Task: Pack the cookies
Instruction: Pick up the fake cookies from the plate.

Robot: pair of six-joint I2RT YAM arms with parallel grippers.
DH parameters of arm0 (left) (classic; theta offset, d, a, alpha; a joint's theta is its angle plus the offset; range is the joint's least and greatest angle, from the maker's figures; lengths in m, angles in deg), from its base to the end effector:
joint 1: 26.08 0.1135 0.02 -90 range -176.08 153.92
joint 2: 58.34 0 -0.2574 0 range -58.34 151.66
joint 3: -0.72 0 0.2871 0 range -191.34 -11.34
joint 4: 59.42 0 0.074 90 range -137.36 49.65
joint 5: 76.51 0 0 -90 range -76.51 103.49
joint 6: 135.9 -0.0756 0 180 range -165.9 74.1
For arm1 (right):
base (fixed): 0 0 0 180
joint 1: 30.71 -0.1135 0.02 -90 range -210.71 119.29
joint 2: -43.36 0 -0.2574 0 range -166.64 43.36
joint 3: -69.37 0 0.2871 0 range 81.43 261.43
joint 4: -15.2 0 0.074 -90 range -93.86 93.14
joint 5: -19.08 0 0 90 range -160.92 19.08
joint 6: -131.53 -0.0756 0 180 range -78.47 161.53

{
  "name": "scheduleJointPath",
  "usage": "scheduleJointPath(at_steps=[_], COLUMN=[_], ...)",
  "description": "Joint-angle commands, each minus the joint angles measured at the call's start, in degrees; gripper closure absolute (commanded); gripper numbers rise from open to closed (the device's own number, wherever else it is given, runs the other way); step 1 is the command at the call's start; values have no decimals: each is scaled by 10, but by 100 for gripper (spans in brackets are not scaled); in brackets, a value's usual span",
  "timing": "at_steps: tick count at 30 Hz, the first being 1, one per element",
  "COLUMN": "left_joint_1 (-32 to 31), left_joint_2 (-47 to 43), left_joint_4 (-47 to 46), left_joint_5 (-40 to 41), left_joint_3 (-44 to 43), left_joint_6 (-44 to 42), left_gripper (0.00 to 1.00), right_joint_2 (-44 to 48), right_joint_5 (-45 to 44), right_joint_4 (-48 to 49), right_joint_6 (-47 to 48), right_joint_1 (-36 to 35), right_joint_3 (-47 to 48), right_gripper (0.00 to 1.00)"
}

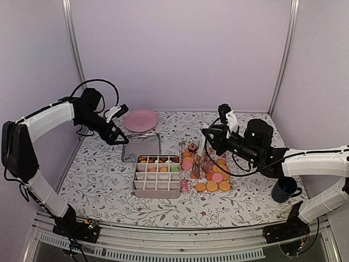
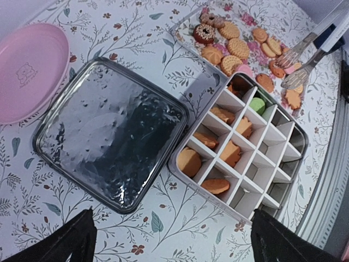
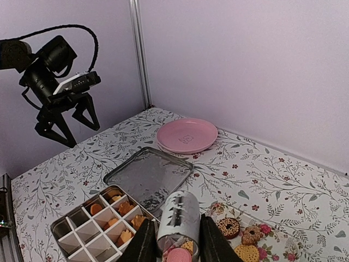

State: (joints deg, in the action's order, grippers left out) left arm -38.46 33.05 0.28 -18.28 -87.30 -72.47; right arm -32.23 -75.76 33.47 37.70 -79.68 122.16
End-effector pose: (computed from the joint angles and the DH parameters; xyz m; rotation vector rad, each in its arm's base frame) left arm 0.3582 -0.1194 0.2307 1.0100 2.3370 -0.6422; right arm 0.2474 0.2745 0.2398 -0.5865 1.5828 0.6290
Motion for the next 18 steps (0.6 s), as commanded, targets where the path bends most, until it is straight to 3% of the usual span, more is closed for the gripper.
scheduleJointPath(at_steps=[1, 18], left_joint_1=[-4, -4], left_joint_2=[-10, -13], left_joint_4=[-1, 1], left_joint_5=[-5, 6], left_joint_3=[-5, -8], left_joint_6=[-2, -8], left_gripper=[1, 1], right_joint_2=[-10, -107], right_joint_5=[-6, -5], right_joint_4=[32, 80], right_joint_6=[-8, 30], right_joint_1=[2, 3], right_joint_3=[9, 58], right_gripper=[73, 72])
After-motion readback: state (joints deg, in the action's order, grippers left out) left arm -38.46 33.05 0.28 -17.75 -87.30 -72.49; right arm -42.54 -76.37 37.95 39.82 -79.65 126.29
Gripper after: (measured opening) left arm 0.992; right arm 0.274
